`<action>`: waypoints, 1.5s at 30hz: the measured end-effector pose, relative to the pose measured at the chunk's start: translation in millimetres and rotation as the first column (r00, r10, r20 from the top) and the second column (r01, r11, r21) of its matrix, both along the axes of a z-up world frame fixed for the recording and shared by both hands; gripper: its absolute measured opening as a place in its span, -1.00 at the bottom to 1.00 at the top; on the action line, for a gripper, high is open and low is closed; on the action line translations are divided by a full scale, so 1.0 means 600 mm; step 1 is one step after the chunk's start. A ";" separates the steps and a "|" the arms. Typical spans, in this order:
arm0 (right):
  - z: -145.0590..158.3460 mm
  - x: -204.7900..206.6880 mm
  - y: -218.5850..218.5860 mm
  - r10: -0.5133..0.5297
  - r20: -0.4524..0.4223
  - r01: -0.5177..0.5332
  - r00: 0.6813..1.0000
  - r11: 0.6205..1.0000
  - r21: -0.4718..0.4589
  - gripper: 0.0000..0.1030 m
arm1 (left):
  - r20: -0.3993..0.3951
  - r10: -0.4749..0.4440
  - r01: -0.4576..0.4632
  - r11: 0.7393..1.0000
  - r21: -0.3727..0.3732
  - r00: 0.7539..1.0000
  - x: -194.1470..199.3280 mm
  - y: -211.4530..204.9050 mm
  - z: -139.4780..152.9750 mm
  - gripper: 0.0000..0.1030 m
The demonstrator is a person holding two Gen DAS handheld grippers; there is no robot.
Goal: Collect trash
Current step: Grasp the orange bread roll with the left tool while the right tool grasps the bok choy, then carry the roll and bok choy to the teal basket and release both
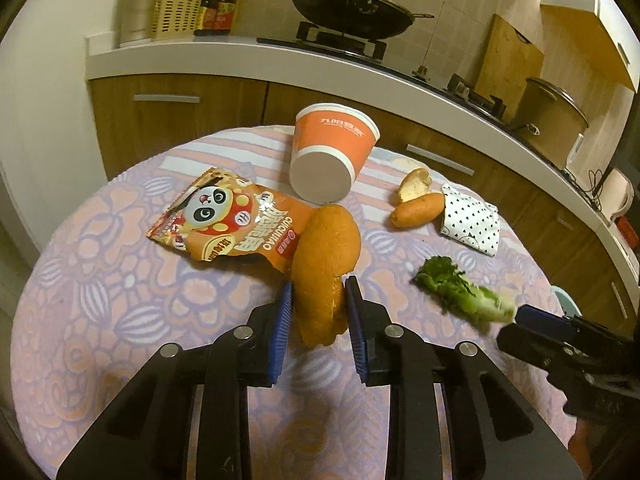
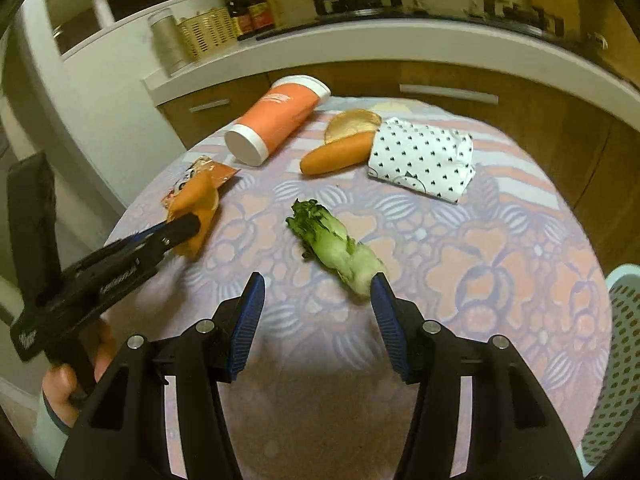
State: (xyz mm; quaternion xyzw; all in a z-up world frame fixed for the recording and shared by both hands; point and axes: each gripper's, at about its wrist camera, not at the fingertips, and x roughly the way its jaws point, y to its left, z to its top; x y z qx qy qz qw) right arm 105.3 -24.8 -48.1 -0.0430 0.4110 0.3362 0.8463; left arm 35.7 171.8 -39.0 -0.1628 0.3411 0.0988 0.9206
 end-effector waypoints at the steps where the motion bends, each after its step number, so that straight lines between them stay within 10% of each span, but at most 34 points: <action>1: 0.003 0.000 -0.003 -0.004 0.011 0.004 1.000 1.000 0.000 0.00 | 0.004 0.003 -0.003 1.000 -0.005 1.000 -0.001 0.002 0.000 -0.51; 23: -0.040 0.015 0.056 0.135 0.021 -0.131 0.991 0.984 -0.122 -0.02 | 0.012 -0.009 0.009 1.000 0.018 1.000 0.005 -0.002 -0.001 -0.51; 27: -0.038 0.009 0.050 0.101 0.056 -0.092 0.993 0.985 -0.148 -0.55 | 0.016 -0.008 0.008 1.000 0.028 1.000 0.003 -0.007 0.004 -0.52; 45: 0.101 -0.031 -0.194 -0.223 0.204 0.219 0.953 0.975 0.043 -0.56 | 0.170 -0.267 0.268 0.963 0.015 0.949 -0.007 -0.186 0.123 -0.52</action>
